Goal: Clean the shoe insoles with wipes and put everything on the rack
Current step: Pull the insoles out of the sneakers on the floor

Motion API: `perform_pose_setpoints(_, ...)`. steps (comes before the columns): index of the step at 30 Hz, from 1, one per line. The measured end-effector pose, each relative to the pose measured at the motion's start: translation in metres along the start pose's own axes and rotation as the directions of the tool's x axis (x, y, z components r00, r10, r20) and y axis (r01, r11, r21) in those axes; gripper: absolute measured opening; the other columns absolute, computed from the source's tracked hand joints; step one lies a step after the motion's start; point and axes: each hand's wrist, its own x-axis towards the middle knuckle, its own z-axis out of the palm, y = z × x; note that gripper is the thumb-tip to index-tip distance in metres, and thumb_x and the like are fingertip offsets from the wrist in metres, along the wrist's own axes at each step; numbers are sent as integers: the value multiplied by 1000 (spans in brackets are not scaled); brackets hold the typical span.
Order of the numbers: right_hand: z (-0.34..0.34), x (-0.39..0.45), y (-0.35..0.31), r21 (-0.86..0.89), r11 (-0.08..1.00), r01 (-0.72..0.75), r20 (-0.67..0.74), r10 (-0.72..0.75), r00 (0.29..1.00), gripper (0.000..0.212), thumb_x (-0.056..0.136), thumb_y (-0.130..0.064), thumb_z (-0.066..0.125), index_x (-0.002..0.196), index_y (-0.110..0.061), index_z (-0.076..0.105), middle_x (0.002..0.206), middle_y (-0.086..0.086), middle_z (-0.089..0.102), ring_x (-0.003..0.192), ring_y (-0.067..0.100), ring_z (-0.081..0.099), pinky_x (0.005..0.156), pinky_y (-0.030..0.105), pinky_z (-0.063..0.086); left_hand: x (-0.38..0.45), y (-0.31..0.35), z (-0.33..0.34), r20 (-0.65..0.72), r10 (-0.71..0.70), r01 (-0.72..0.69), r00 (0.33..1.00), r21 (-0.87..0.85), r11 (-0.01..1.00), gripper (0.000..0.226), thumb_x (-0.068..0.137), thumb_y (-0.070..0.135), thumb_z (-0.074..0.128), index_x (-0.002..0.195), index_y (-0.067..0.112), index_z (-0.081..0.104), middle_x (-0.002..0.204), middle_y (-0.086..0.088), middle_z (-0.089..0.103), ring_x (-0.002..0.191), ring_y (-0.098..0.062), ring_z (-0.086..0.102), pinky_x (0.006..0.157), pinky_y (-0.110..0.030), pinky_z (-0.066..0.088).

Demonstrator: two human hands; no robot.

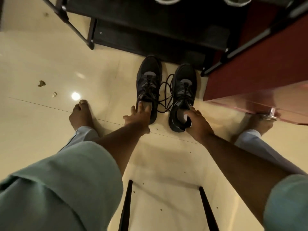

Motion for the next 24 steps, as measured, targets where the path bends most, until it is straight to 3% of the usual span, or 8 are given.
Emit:
perform_pose_setpoints(3, -43, -22, -46, -33, 999, 31, 18, -30, 999, 66, 75, -2, 70, 135, -18, 47, 151, 8, 32, 137, 25, 32, 109, 31, 32, -41, 16, -25, -103, 54, -59, 993, -41, 997, 106, 81, 28, 79, 156, 23, 4, 162, -11, 15, 149, -36, 16, 107, -61, 37)
perform_pose_setpoints(6, -89, -52, -108, -110, 984, 139, 0, -140, 990, 56, 82, -6, 67, 134, -16, 49, 147, 7, 39, 135, 23, 36, 109, 30, 31, -88, 22, -61, -245, 62, -81, 968, -67, 995, 91, 87, 28, 71, 155, 24, 10, 157, -10, 27, 144, -35, 25, 105, -57, 40)
perform_pose_setpoints(11, -151, -102, -211, -183, 939, 290, -107, -312, 944, 37, 82, -12, 66, 117, -21, 58, 122, 1, 58, 111, 20, 56, 90, 26, 43, -164, 5, -136, -467, 54, -85, 883, -46, 995, 81, 86, 29, 70, 151, 23, 22, 154, -9, 32, 144, -34, 27, 108, -52, 39)
perform_pose_setpoints(15, -196, -135, -288, -271, 883, 382, -146, -430, 891, 31, 84, -21, 67, 115, -19, 63, 126, 1, 60, 112, 19, 57, 93, 32, 46, -225, -27, -194, -581, -8, -5, 814, -22, 1000, 90, 93, 30, 64, 158, 24, 1, 163, -10, 17, 149, -40, 14, 112, -54, 33)
perform_pose_setpoints(20, -245, -157, -363, -324, 840, 434, -272, -523, 808, 31, 85, -25, 66, 115, -19, 64, 117, 2, 65, 110, 22, 58, 91, 35, 48, -265, -60, -249, -773, -28, -26, 633, -58, 998, 90, 88, 26, 68, 156, 23, 9, 154, -10, 29, 143, -37, 27, 105, -53, 42)
perform_pose_setpoints(24, -272, -159, -399, -389, 775, 498, -377, -628, 681, 25, 88, -22, 60, 112, -16, 64, 112, 1, 65, 106, 20, 58, 89, 35, 48, -270, -79, -290, -921, 37, 18, 388, 48, 999, 82, 86, 20, 66, 153, 21, 20, 146, -10, 35, 131, -32, 37, 99, -49, 46)
